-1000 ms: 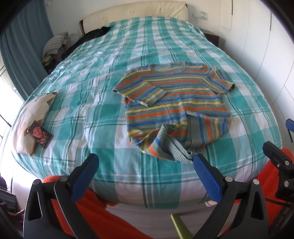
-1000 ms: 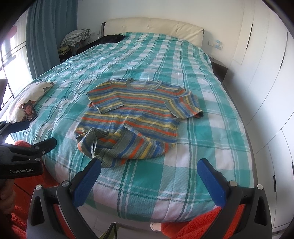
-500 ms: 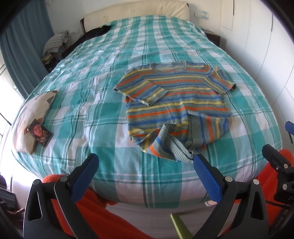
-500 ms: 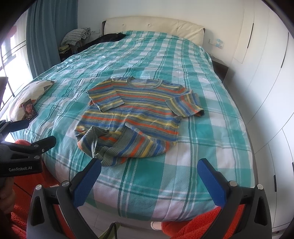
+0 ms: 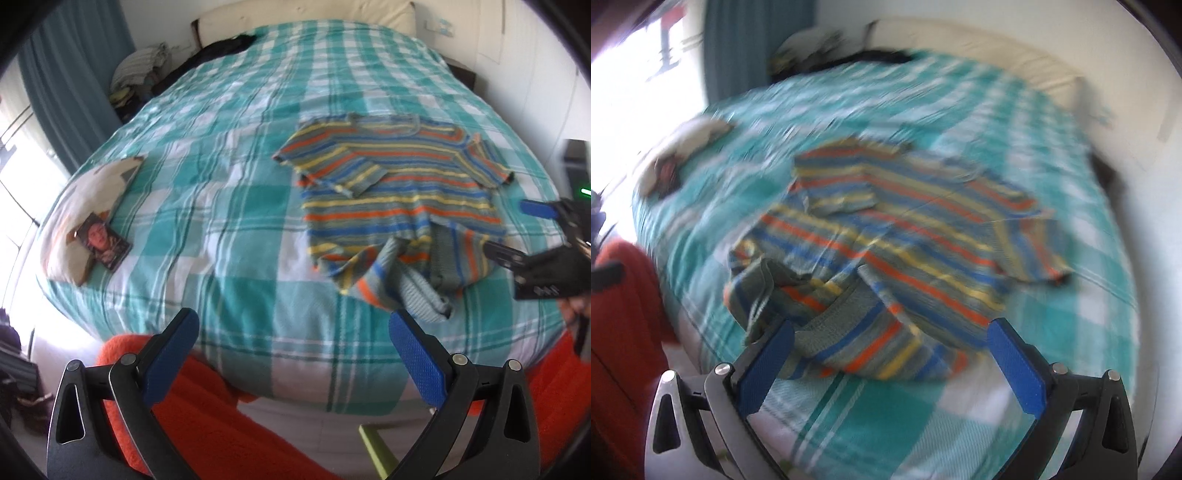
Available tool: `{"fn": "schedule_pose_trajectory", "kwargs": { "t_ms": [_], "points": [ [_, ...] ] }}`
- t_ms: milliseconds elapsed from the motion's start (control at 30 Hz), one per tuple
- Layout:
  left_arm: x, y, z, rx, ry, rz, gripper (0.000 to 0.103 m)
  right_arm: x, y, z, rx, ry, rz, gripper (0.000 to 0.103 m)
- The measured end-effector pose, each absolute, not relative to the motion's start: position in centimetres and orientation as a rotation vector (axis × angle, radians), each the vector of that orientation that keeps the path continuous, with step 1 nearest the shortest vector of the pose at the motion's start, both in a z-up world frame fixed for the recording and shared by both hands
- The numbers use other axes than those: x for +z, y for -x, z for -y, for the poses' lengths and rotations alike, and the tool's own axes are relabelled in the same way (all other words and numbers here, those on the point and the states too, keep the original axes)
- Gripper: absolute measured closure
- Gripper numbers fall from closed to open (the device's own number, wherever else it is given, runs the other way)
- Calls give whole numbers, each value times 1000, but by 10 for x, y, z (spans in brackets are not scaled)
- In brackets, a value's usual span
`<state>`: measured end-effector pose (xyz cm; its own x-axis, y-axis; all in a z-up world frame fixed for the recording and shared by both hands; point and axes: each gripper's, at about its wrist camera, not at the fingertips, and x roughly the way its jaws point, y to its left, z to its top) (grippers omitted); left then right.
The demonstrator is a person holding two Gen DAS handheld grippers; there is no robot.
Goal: Fold small clothes
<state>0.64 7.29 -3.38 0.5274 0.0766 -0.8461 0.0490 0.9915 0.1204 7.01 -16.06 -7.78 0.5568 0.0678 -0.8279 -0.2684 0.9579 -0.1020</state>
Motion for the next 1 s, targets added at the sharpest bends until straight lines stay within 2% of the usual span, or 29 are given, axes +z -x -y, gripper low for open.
{"fn": "schedule_pose_trajectory", "kwargs": {
  "t_ms": [67, 133, 200, 333, 467, 600, 633, 700, 767, 933, 1000],
  "points": [
    [-40, -3, -82, 36, -116, -1039, 0, -112, -106, 151, 305, 280, -1047, 5],
    [-44, 1, -88, 49, -101, -1058, 0, -147, -133, 144, 342, 348, -1116, 19],
    [-48, 4, -93, 58, -94, -1071, 0, -169, -147, 146, 380, 330, -1172, 95],
    [-51, 8, -104, 67, -80, -1071, 0, -140, -115, 165, 514, 225, -1136, 96],
    [-59, 4, -110, 57, -43, -1091, 0, -100, -28, 187, 659, 321, -1115, 96],
    [-61, -3, -103, 32, -44, -1092, 1, -124, 43, 225, 557, 473, -1278, 91],
    [-61, -3, -102, 30, -48, -1089, 1, -134, 51, 235, 510, 486, -1323, 87],
    [-59, -4, -102, 32, -44, -1083, 1, -144, 55, 252, 423, 481, -1366, 63],
    [-59, -4, -105, 39, -28, -1083, 1, -136, 48, 261, 343, 401, -1324, 55],
    [-61, -5, -120, 78, 18, -1097, 1, -96, -10, 221, 459, -79, -1095, 39],
    [-59, -2, -126, 85, 40, -1094, 1, -103, -44, 190, 573, -305, -1055, 26]
  ]
}}
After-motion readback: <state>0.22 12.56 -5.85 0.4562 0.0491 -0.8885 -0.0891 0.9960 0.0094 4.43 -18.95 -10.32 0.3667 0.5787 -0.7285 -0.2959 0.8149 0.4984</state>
